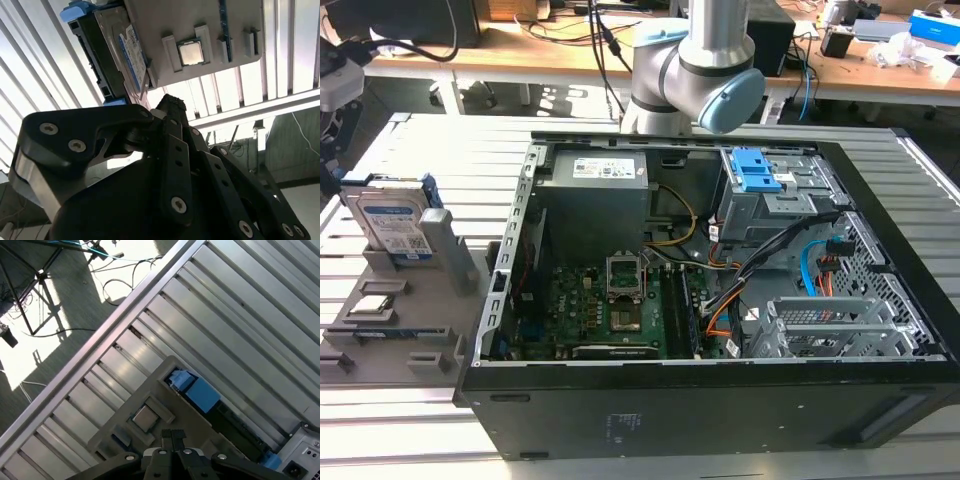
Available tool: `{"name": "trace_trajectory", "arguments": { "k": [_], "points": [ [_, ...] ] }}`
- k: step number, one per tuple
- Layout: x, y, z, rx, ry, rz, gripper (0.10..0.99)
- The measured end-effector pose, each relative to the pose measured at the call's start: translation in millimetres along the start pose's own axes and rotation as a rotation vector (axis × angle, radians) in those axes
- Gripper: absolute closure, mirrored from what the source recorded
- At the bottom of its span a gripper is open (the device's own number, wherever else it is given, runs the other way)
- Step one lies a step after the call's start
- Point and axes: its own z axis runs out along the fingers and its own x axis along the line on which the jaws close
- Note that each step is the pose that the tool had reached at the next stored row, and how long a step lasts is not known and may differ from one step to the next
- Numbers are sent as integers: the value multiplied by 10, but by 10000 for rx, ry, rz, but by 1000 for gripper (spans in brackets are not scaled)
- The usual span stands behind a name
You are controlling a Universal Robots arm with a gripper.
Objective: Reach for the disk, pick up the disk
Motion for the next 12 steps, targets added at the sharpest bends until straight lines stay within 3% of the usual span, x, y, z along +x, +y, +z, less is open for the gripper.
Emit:
{"name": "trace_trajectory", "arguments": {
  "k": [12],
  "points": [
    [0, 0, 0, 1, 58, -1502, 980]
  ]
}}
